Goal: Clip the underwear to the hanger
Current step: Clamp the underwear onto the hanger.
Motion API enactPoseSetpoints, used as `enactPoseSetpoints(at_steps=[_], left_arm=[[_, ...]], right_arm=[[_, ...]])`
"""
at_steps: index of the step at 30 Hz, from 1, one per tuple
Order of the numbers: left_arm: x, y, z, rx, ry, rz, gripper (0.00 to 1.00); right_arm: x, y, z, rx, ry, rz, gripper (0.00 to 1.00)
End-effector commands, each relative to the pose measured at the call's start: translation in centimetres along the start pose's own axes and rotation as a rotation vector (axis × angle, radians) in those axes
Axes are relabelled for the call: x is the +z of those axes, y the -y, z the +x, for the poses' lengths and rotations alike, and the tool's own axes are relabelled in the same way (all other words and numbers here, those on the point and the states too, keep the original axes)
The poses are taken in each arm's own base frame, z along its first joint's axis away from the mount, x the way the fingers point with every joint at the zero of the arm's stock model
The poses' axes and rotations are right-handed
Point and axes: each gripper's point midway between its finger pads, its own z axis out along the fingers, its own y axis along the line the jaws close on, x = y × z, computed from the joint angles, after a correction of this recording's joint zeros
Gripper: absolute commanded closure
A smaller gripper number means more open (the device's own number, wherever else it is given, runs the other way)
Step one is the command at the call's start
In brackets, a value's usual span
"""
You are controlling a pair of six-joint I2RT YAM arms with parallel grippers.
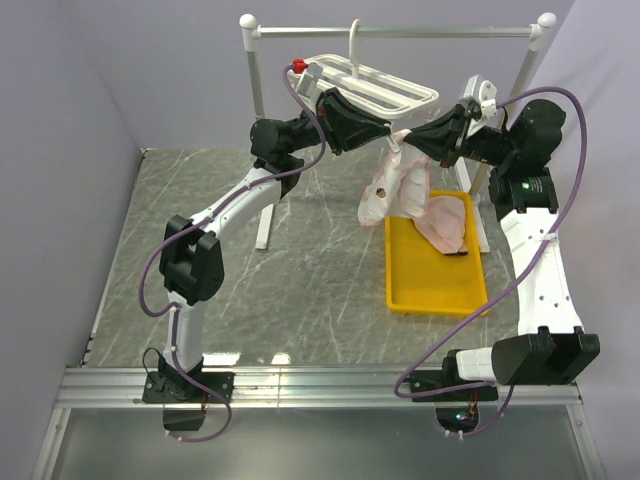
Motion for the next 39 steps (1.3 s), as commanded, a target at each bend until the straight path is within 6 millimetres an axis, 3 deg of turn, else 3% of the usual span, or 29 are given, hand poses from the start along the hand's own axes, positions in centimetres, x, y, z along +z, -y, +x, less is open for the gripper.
enactPoseSetpoints(at_steps=[1, 25, 32, 39], left_arm=[[0.4, 1.0, -0.7, 0.038, 0.018, 0.037, 1.00], [0.3, 0.8, -0.8, 0.013, 0.027, 0.026, 0.99], [0.4, 0.8, -1.2, -0.002, 0.041, 0.020, 0.81], [0.4, 0.7, -1.4, -0.014, 0.047, 0.015, 0.76]], right_arm=[[-0.2, -0.4, -1.6, -0.020, 0.037, -0.008, 1.00], [-0.5, -0.5, -3.2, -0.017, 0.073, -0.023, 1.00], [-0.4, -0.4, -3.0, -0.016, 0.073, -0.021, 1.00], [-0.4, 0.1, -2.8, -0.017, 0.076, -0.003, 1.00]])
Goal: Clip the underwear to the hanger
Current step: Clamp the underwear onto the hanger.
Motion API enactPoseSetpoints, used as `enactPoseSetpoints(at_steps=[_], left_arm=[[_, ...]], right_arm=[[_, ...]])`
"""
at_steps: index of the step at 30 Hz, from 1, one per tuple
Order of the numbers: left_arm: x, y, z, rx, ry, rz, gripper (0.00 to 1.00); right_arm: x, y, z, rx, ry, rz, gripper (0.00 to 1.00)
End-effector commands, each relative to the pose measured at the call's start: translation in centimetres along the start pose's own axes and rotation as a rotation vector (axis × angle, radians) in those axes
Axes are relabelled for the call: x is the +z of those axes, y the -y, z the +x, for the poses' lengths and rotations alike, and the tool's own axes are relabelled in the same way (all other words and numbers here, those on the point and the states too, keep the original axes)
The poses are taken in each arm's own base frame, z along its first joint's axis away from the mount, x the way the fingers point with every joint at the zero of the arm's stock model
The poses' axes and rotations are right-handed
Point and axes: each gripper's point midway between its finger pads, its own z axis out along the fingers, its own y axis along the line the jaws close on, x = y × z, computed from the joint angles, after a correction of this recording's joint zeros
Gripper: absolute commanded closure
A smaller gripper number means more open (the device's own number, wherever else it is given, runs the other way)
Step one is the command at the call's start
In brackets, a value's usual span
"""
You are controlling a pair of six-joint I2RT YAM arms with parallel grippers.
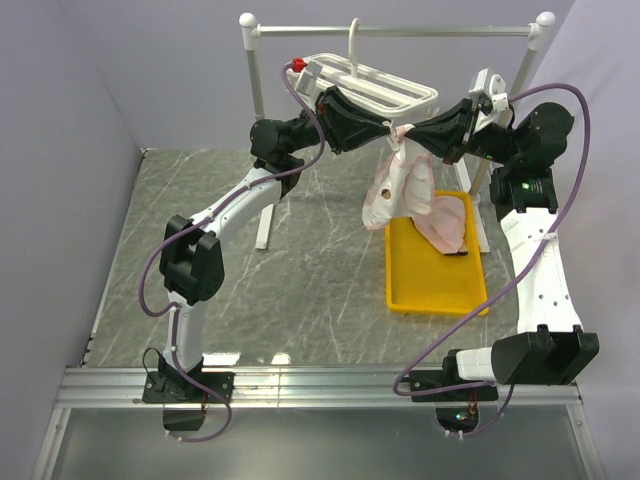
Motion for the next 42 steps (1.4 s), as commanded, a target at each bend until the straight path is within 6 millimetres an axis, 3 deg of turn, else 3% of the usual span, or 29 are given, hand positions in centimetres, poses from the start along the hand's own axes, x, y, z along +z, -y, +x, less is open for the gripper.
enactPoseSetpoints(at_steps=[1, 13, 18, 19, 27, 34, 42], left_arm=[[0.4, 0.7, -1.2, 0.011, 0.038, 0.015, 0.76], [0.5, 0.2, -1.8, -0.018, 0.061, -0.008, 0.66], [0.4, -0.1, -1.9, -0.030, 0.065, -0.023, 0.50], [0.4, -0.1, -2.0, -0.031, 0.067, -0.026, 0.40], [0.1, -0.6, -2.3, -0.030, 0.058, -0.056, 0.36], [-1.8, -1.6, -1.9, -0.038, 0.031, -0.126, 0.19], [-4.9, -2.4, -0.5, -0.058, 0.009, -0.189, 0.15]], right_arm=[[-0.1, 0.2, -1.1, -0.045, 0.022, 0.012, 1.00], [0.0, 1.0, -1.0, -0.029, 0.025, 0.030, 1.00], [0.1, 1.3, -0.8, -0.020, 0.026, 0.034, 1.00], [0.1, 1.3, -0.9, -0.021, 0.027, 0.033, 1.00], [0.2, 1.6, -1.1, -0.026, 0.026, 0.037, 1.00], [0.0, 2.0, -1.0, -0.027, 0.011, 0.046, 1.00], [-0.5, 3.0, 0.0, -0.030, -0.019, 0.075, 1.00]])
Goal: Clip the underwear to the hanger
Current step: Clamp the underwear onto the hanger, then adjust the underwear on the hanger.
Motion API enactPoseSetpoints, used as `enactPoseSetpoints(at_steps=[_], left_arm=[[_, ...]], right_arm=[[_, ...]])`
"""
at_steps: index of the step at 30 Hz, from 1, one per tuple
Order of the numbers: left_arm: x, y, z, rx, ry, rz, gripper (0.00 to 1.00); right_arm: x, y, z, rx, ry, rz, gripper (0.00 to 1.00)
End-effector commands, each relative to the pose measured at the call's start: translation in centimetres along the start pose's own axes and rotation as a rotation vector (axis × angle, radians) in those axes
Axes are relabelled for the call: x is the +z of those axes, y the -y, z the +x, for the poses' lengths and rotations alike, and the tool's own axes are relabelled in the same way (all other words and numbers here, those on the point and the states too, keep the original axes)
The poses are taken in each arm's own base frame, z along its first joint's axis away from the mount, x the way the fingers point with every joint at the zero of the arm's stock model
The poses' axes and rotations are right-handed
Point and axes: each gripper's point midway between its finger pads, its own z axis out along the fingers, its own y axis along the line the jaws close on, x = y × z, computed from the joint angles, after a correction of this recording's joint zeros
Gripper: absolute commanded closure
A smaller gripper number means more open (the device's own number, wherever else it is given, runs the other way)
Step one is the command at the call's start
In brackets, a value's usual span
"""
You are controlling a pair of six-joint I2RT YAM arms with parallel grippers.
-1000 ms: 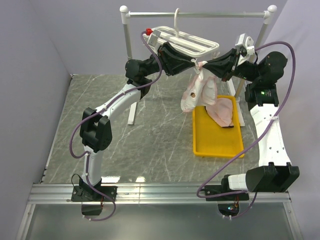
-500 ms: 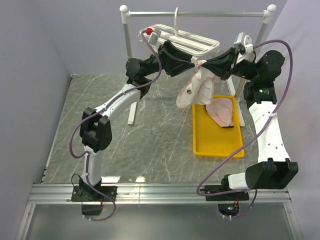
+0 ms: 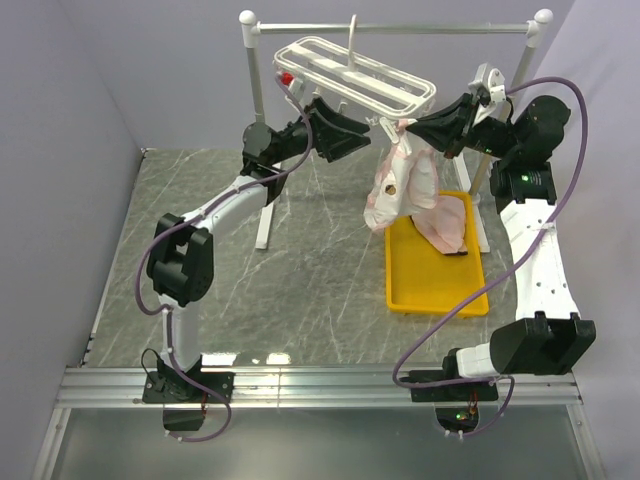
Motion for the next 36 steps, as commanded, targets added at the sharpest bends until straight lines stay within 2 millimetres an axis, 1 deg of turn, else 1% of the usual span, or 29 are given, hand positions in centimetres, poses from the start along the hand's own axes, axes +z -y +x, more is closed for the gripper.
enactPoseSetpoints(at_steps=[1, 3, 5, 6, 7, 9, 10, 13, 15, 16, 18, 19, 20, 22, 24, 25, 26, 27, 28, 29, 30, 31, 32, 33, 34, 36], left_arm=[[-0.4, 3.1, -2.3, 0.096, 0.029, 0.044, 0.15], [-0.6, 3.1, -1.9, 0.101, 0.019, 0.047, 0.15], [-0.9, 2.9, -1.4, 0.091, 0.012, 0.039, 0.15], [-1.1, 2.8, -1.0, 0.093, 0.006, 0.038, 0.16], [-1.5, 2.5, -0.1, 0.086, -0.012, 0.036, 0.17], [-1.9, 2.8, 0.2, 0.110, -0.014, 0.044, 0.18], [-2.3, 2.5, 1.0, 0.101, -0.025, 0.037, 0.18], [-2.8, 2.2, 1.8, 0.109, -0.031, 0.036, 0.19], [-3.0, 1.9, 2.1, 0.126, -0.031, 0.031, 0.19], [-3.4, 1.3, 2.4, 0.120, -0.037, 0.012, 0.19], [-3.8, 1.0, 2.5, 0.141, -0.040, -0.005, 0.19], [-4.4, 0.1, 3.0, 0.128, -0.050, -0.035, 0.19], [-4.7, 0.3, 2.6, 0.140, -0.048, -0.046, 0.19], [-5.7, -0.3, 2.4, 0.162, -0.048, -0.085, 0.19], [-6.4, -0.9, 2.3, 0.172, -0.057, -0.121, 0.19], [-7.1, -1.4, 2.6, 0.174, -0.066, -0.145, 0.19], [-7.2, -0.9, 2.3, 0.193, -0.075, -0.148, 0.19], [-7.7, -1.4, 2.8, 0.212, -0.104, -0.172, 0.19], [-8.0, -1.3, 2.9, 0.226, -0.125, -0.183, 0.19], [-8.4, -1.6, 3.2, 0.275, -0.151, -0.189, 0.19], [-8.9, -2.0, 4.1, 0.258, -0.187, -0.212, 0.20], [-9.2, -1.7, 4.2, 0.279, -0.206, -0.212, 0.20], [-9.4, -2.0, 4.5, 0.339, -0.231, -0.211, 0.21], [-9.9, -2.4, 5.3, 0.328, -0.263, -0.228, 0.22], [-10.2, -2.3, 5.4, 0.343, -0.271, -0.231, 0.24], [-10.7, -2.7, 6.2, 0.372, -0.284, -0.232, 0.27]], right_arm=[[-0.3, 0.6, -1.7, -0.067, 0.008, 0.028, 1.00], [-0.3, 0.8, -1.3, -0.058, 0.000, 0.031, 1.00], [-0.5, 1.0, -1.3, -0.064, -0.002, 0.041, 1.00], [-0.5, 1.1, -1.2, -0.063, -0.001, 0.044, 1.00], [-0.5, 1.2, -1.1, -0.058, -0.002, 0.047, 1.00], [-0.6, 1.4, -1.0, -0.054, -0.003, 0.054, 1.00], [-0.7, 1.5, -1.0, -0.054, -0.004, 0.059, 1.00], [-0.6, 1.9, -0.9, -0.044, -0.006, 0.066, 1.00], [-0.5, 2.3, -0.5, -0.032, -0.008, 0.074, 1.00], [-0.5, 2.6, -0.6, -0.040, -0.009, 0.082, 1.00], [-0.5, 3.1, -0.1, -0.033, -0.023, 0.102, 1.00], [-0.5, 3.3, -0.1, -0.047, -0.027, 0.106, 1.00], [-0.6, 3.4, 0.0, -0.047, -0.030, 0.110, 1.00], [-0.6, 3.8, 0.5, -0.048, -0.039, 0.121, 1.00], [-0.7, 4.0, 0.9, -0.050, -0.047, 0.126, 1.00], [-0.8, 4.3, 1.0, -0.068, -0.051, 0.136, 1.00], [-0.9, 4.6, 1.2, -0.071, -0.054, 0.140, 1.00], [-1.0, 4.8, 1.4, -0.071, -0.057, 0.143, 1.00], [-1.1, 5.1, 1.4, -0.076, -0.059, 0.150, 1.00], [-1.2, 5.4, 1.6, -0.075, -0.061, 0.152, 1.00], [-1.3, 5.5, 1.8, -0.063, -0.069, 0.156, 1.00], [-1.3, 5.7, 1.8, -0.071, -0.072, 0.163, 1.00], [-1.5, 6.1, 2.1, -0.069, -0.078, 0.171, 1.00], [-1.5, 6.2, 2.2, -0.068, -0.082, 0.172, 1.00], [-1.5, 6.4, 2.4, -0.075, -0.088, 0.176, 1.00], [-1.6, 6.6, 2.8, -0.067, -0.098, 0.176, 1.00]])
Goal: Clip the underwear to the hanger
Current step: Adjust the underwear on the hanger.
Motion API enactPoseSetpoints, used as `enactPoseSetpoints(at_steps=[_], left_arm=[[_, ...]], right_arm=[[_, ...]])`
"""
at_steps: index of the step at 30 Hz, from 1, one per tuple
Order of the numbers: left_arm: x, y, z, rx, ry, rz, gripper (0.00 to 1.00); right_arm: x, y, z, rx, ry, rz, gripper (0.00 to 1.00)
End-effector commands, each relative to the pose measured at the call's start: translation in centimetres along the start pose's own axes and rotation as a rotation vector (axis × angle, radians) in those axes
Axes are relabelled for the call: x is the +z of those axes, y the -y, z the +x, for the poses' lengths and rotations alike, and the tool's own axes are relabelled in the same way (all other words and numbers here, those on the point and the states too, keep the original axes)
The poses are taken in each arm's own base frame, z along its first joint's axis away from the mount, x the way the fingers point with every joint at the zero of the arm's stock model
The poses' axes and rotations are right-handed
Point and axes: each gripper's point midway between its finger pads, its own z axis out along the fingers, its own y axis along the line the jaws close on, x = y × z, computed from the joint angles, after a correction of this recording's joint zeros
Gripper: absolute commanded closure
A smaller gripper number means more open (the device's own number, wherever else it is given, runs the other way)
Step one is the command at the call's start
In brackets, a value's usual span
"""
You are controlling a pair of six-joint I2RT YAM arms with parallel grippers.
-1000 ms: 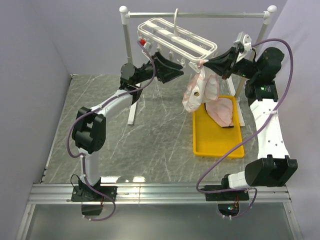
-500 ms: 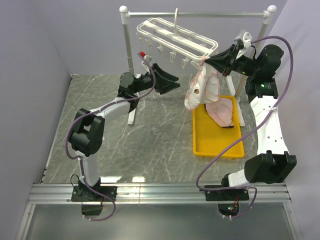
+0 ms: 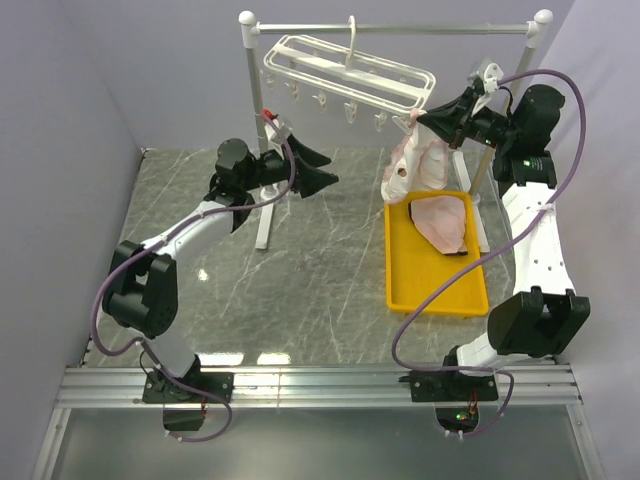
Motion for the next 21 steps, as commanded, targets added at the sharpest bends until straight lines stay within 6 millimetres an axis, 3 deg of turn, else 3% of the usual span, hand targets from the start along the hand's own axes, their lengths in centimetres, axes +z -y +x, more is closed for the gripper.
enactPoseSetpoints(at_steps=[1, 5, 6, 9, 11, 12, 15, 17, 18, 20, 21], left_arm=[[-0.6, 0.3, 2.2, 0.122, -0.058, 0.021, 0.29], [0.6, 0.5, 4.2, 0.175, -0.023, 0.068, 0.31], [1.1, 0.5, 3.9, 0.169, 0.000, 0.078, 0.31], [3.7, -1.7, 5.9, 0.036, 0.022, 0.055, 0.32], [5.0, -2.0, 4.5, -0.033, 0.101, 0.059, 0.33], [5.8, -2.6, 6.2, -0.087, 0.096, 0.060, 0.32], [7.1, -3.3, 4.9, -0.196, 0.193, 0.065, 0.25], [7.9, -4.9, 6.4, -0.274, 0.205, 0.051, 0.21], [8.0, -4.7, 5.6, -0.266, 0.220, 0.064, 0.21], [8.8, -5.0, 6.7, -0.323, 0.213, 0.070, 0.19], [9.4, -4.5, 6.1, -0.322, 0.228, 0.100, 0.19]], right_arm=[[-0.3, 0.8, -1.4, -0.071, 0.006, 0.022, 1.00], [-0.1, 0.6, -1.2, -0.062, 0.002, -0.013, 1.00], [0.0, 0.6, -1.4, -0.059, 0.002, -0.019, 1.00], [0.1, 0.5, -1.6, -0.051, 0.008, -0.035, 1.00], [0.2, 0.5, -1.8, -0.050, 0.014, -0.042, 1.00], [0.2, 0.5, -1.8, -0.041, 0.014, -0.045, 1.00], [0.3, 0.3, -2.1, -0.026, 0.020, -0.061, 1.00], [0.3, 0.2, -2.5, -0.022, 0.025, -0.068, 1.00], [0.2, 0.0, -2.7, -0.021, 0.027, -0.074, 1.00], [0.1, -0.2, -3.1, -0.025, 0.030, -0.080, 1.00], [0.0, -0.4, -3.3, -0.023, 0.030, -0.083, 1.00]])
